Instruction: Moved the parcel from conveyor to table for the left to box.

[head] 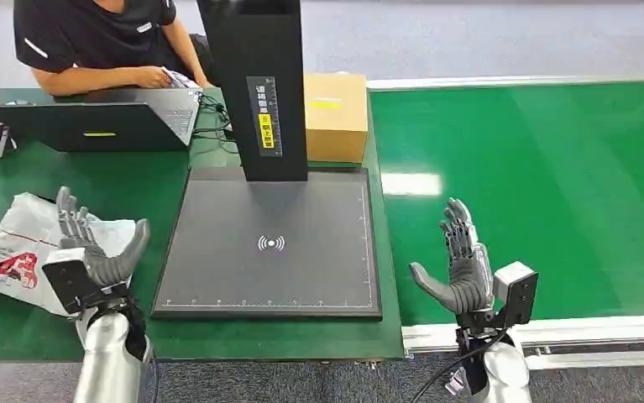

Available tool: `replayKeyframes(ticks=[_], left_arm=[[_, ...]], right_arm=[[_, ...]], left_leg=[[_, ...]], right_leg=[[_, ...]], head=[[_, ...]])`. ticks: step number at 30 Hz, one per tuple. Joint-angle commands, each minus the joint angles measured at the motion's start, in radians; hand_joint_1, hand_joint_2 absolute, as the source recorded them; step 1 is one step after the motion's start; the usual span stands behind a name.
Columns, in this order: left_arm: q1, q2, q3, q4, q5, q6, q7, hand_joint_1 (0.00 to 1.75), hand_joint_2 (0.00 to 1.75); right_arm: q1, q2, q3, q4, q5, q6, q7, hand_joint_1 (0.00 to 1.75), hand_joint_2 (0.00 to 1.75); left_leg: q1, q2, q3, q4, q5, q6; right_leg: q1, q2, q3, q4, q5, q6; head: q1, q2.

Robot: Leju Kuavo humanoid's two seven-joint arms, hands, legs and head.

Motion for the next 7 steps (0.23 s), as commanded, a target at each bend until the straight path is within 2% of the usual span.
replayKeyframes(ticks=[1, 6, 7], left_arm=[[0.0, -0.015, -0.077, 0.026, 0.014, -0.01, 0.001, 0.0, 1.75], [0.003, -0.012, -0.079, 0.02, 0.027, -0.022, 0.007, 0.0, 1.75], [0.006, -0.01, -0.102, 0.018, 0.045, -0.074, 0.021, 0.0, 1.75]], right_arm=[[-0.027, -0.013, 0.031, 0.029, 0.003, 0.003, -0.001, 0.0, 1.75], [-0.025, -0.015, 0.032, 0.028, 0.002, 0.002, -0.001, 0.0, 1.75], [-0.029, -0.015, 0.039, 0.025, 0.007, 0.006, -0.001, 0.0, 1.75]], left_leg=[[0.0, 0.0, 0.001, -0.001, 0.0, 0.0], [0.001, -0.001, 0.003, -0.001, 0.0, -0.001], [0.001, -0.001, 0.003, -0.001, 0.0, -0.001]], right_leg=[[0.0, 0.0, 0.001, 0.0, 0.0, -0.001], [0.001, 0.001, 0.002, -0.001, 0.0, -0.001], [0.001, 0.001, 0.003, -0.001, 0.0, -0.001]], head=[[0.0, 0.0], [0.0, 0.0], [0.0, 0.0]])
